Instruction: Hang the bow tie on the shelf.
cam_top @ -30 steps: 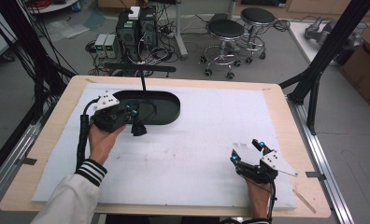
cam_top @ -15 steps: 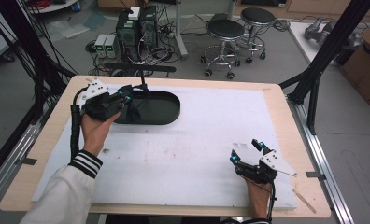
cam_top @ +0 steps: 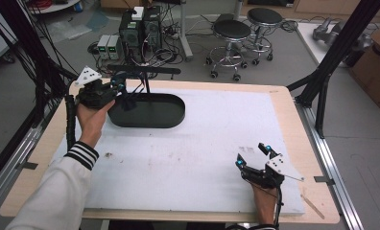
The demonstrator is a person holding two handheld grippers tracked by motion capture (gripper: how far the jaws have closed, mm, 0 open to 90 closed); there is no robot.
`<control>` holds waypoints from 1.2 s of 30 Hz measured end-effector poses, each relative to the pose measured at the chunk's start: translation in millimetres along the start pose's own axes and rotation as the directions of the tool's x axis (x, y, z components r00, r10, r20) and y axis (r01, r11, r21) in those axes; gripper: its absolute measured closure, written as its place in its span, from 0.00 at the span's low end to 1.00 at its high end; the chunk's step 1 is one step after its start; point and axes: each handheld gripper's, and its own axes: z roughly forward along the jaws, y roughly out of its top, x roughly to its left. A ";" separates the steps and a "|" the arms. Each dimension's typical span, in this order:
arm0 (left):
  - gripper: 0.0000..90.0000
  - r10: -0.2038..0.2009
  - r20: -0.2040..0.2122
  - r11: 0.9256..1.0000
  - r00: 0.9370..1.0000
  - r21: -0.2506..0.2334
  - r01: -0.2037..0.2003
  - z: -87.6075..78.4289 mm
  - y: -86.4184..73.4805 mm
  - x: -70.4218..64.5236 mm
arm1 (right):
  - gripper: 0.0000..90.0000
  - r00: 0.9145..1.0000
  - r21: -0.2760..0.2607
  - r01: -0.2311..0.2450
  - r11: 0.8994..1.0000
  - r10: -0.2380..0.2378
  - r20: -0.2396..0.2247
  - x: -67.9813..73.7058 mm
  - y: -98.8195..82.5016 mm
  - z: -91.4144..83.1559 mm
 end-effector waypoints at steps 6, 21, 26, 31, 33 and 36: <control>0.95 -0.001 -0.004 1.000 1.000 -0.008 0.001 11.1 3.6 7.6 | 0.11 1.000 -0.001 -0.013 1.000 0.013 -0.001 -0.6 0.0 0.1; 0.95 -0.033 -0.032 0.999 0.999 -0.003 0.033 37.9 -8.9 17.6 | 0.11 1.000 -0.001 -0.019 1.000 0.019 -0.001 -1.6 0.0 -0.1; 0.95 -0.049 -0.057 0.999 0.997 0.001 0.049 43.6 -12.5 20.1 | 0.11 1.000 0.000 -0.023 1.000 0.023 -0.002 -1.6 0.0 -0.2; 0.95 -0.067 -0.077 0.998 0.995 0.011 0.068 47.3 -16.4 25.4 | 0.11 1.000 -0.002 -0.021 1.000 0.021 -0.003 -2.0 0.0 -0.2; 0.95 -0.066 -0.084 0.998 0.994 0.019 0.067 48.7 -17.8 26.4 | 0.11 1.000 -0.002 -0.023 1.000 0.023 -0.003 -2.0 0.0 -0.1; 0.95 -0.069 -0.096 0.997 0.993 0.030 0.072 52.6 -21.2 28.3 | 0.11 1.000 -0.003 -0.022 1.000 0.022 -0.003 -2.0 0.0 -0.1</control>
